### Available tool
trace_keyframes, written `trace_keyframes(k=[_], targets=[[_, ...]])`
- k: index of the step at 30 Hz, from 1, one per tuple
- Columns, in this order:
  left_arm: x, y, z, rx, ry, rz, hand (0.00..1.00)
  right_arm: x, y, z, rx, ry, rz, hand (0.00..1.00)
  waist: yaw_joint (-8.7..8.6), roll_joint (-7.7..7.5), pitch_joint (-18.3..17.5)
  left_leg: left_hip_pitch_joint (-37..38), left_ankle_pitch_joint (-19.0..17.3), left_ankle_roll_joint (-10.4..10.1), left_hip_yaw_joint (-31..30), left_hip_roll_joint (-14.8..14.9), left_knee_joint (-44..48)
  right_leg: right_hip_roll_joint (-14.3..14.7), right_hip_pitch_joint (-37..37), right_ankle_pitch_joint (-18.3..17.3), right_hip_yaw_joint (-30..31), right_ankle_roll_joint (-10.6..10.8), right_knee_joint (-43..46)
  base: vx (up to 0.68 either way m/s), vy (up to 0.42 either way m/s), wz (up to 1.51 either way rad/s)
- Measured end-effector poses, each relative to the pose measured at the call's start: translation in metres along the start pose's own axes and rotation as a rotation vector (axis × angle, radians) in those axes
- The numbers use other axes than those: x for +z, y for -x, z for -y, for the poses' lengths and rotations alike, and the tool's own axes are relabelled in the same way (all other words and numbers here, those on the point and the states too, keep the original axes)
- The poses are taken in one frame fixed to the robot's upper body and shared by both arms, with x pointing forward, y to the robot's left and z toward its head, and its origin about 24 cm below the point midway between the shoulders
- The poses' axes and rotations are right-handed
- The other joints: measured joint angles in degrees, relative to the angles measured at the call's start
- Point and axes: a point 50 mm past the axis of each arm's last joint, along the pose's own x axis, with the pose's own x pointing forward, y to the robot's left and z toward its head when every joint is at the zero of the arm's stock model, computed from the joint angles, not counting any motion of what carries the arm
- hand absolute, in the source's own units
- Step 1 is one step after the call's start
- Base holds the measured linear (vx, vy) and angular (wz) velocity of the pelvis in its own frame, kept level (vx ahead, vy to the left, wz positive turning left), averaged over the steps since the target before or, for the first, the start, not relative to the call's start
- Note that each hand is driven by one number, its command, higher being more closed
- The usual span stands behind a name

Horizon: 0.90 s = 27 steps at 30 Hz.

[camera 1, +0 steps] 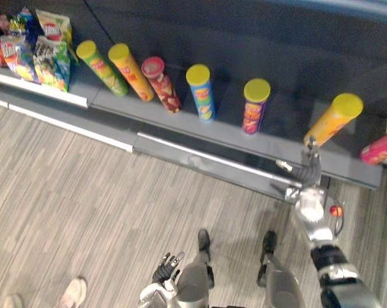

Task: Put the gum and the chips on the shelf.

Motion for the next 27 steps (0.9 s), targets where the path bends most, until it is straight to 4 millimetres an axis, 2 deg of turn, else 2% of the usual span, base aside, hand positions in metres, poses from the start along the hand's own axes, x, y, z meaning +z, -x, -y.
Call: trace_keyframes(k=[1, 2, 3, 7, 10, 14, 18, 19, 20, 22, 27], targets=[[-0.003, 0.002, -0.005, 0.026, 0.003, -0.008, 0.0, -0.009, 0.015, -0.004, 0.034, -0.003, -0.034, 0.0, -0.06, -0.58, -1.7, 0.6, -0.5, -0.1, 0.6, 0.1, 0.0, 0.1, 0.6, -0.1, 0.5, 0.2, -0.4, 0.09, -0.004, -0.23], [-0.007, 0.004, -0.011, 0.057, 0.003, -0.02, 0.0, -0.017, 0.032, -0.009, 0.089, -0.01, -0.064, 0.0, -0.85, -1.33, -3.5, 1.3, -0.9, 0.0, 1.1, 0.1, 0.0, 0.1, 1.2, -0.1, 0.8, 0.2, -0.9, 0.08, -0.003, -0.19], [-0.008, 0.004, -0.012, 0.062, 0.003, -0.023, 0.0, -0.018, 0.035, -0.011, 0.106, -0.011, -0.07, 0.0, -1.01, -1.49, -3.8, 1.5, -1.1, 0.0, 1.3, 0.1, 0.0, 0.2, 1.3, -0.1, 0.9, 0.2, -0.9, 0.06, -0.001, -0.15], [-0.014, 0.008, -0.022, 0.123, -0.044, -0.048, 0.0, -0.036, 0.08, -0.025, 0.311, 0.012, -0.151, 0.0, -1.46, -3.28, -8.3, 2.7, -2.3, -0.4, 2.8, 0.4, -0.3, 0.6, 2.1, -0.1, 2.1, 0.2, -1.9, 0.04, -0.006, -0.16], [-0.015, 0.009, -0.026, 0.148, -0.053, -0.054, 0.0, -0.049, 0.104, -0.031, 0.42, 0.003, -0.232, 0.0, -1.59, -4.0, -9.2, 4.3, -3.1, -0.7, 3.4, 0.5, -0.3, 0.8, 3.8, -0.2, 2.4, 0.1, -2.4, 0.04, -0.008, -0.09], [-0.023, 0.011, -0.036, 0.215, -0.029, -0.104, 0.0, -0.091, 0.141, -0.025, 0.502, 0.008, -0.518, 0.0, -1.89, -4.93, -12.1, 4.6, -3.8, -0.8, 4.3, 0.4, -0.4, 0.7, 4.0, -0.2, 2.9, 0.1, -2.8, 0.04, 0.004, -0.08], [-0.028, 0.015, -0.044, 0.261, 0.003, -0.123, 0.0, -0.131, 0.181, -0.004, 0.479, 0.023, -0.821, 0.0, -2.88, -5.41, -12.8, 6.5, -4.2, -0.6, 4.7, 0.4, -0.4, 0.6, 6.0, -0.4, 3.1, 0.0, -2.8, 0.05, 0.006, -0.03], [-0.03, 0.016, -0.047, 0.274, 0.016, -0.129, 0.0, -0.142, 0.195, 0.005, 0.445, 0.022, -0.92, 0.0, -3.13, -5.48, -13.5, 6.6, -4.2, -0.6, 4.7, 0.3, -0.4, 0.6, 6.1, -0.4, 3.1, 0.0, -2.9, 0.03, 0.008, -0.05], [-0.031, 0.017, -0.049, 0.283, 0.024, -0.135, 0.0, -0.149, 0.198, 0.015, 0.386, 0.004, -0.979, 0.0, -3.26, -5.6, -13.7, 6.9, -4.2, -0.6, 5.0, 0.2, -0.4, 0.5, 6.2, -0.4, 3.2, 0.0, -2.9, 0.03, 0.007, -0.04], [-0.034, 0.018, -0.052, 0.299, 0.046, -0.146, 0.0, -0.159, 0.21, 0.03, 0.281, -0.037, -1.07, 0.0, -3.22, -5.76, -13.9, 7.8, -4.3, -0.6, 5.3, 0.2, -0.4, 0.5, 7.0, -0.4, 3.3, 0.0, -3.0, 0.01, 0.003, -0.03], [-0.043, 0.023, -0.059, 0.351, 0.146, -0.173, 0.0, -0.167, 0.221, 0.037, 0.141, -0.119, -1.159, 0.0, -2.98, -6.0, -14.5, 10.1, -4.9, -0.9, 5.7, 0.2, -0.5, 0.4, 9.7, -0.5, 3.0, 0.1, -3.3, -0.02, 0.004, 0.02]])
